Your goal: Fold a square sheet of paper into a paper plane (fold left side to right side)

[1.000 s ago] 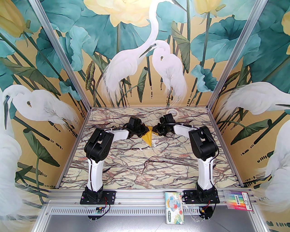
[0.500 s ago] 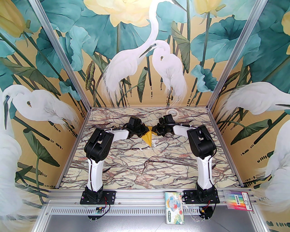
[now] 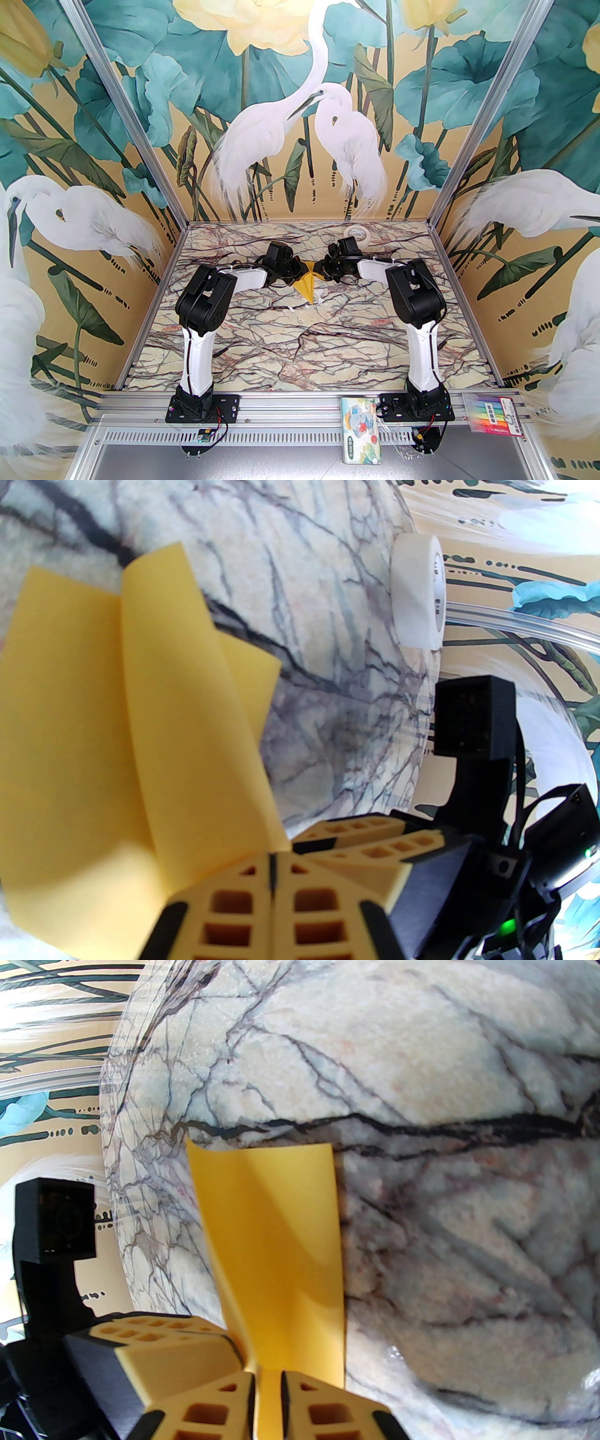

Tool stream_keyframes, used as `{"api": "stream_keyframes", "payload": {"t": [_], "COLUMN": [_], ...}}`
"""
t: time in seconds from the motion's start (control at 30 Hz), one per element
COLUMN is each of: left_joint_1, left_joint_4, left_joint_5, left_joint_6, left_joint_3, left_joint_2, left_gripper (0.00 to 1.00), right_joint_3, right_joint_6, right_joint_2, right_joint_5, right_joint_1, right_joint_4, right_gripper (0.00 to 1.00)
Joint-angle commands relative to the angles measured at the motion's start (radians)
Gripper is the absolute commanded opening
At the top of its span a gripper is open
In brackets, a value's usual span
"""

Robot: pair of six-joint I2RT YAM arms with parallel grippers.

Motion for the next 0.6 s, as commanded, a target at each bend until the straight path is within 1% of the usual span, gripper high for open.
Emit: {"api": "stream_keyframes", "payload": {"t": [0.0,0.27,0.4,0.43,0.47,0.57], "left_joint_1": [-0.004,-0.004,-0.003,-0.004,-0.003,-0.003], "left_joint_4": [-0.011,-0.009,-0.01,-0.012,-0.011,-0.019], "left_joint_5": [0.009,0.01,0.011,0.012,0.01,0.007], "left_joint_6": [0.009,0.007,0.01,0.011,0.011,0.017], "left_joint_3": [0.033,0.033,0.034,0.035,0.032,0.033], "left_joint_2": [0.021,0.021,0.02,0.019,0.019,0.01], "left_gripper": [0.0,0.0,0.0,0.0,0.0,0.0], "right_joint_3": [0.029,0.035,0.036,0.036,0.036,0.036], "right_joint_6": [0.009,0.01,0.013,0.011,0.011,0.003], "right_joint_2": [0.026,0.037,0.039,0.04,0.039,0.039], "right_joint_5": [-0.017,-0.023,-0.02,-0.019,-0.016,-0.01], "right_joint_1": [0.003,0.006,0.006,0.006,0.006,0.006], "right_joint_4": [0.015,0.017,0.019,0.019,0.016,0.009], "right_gripper": [0.17,0.16,0.09,0.04,0.02,0.0]}}
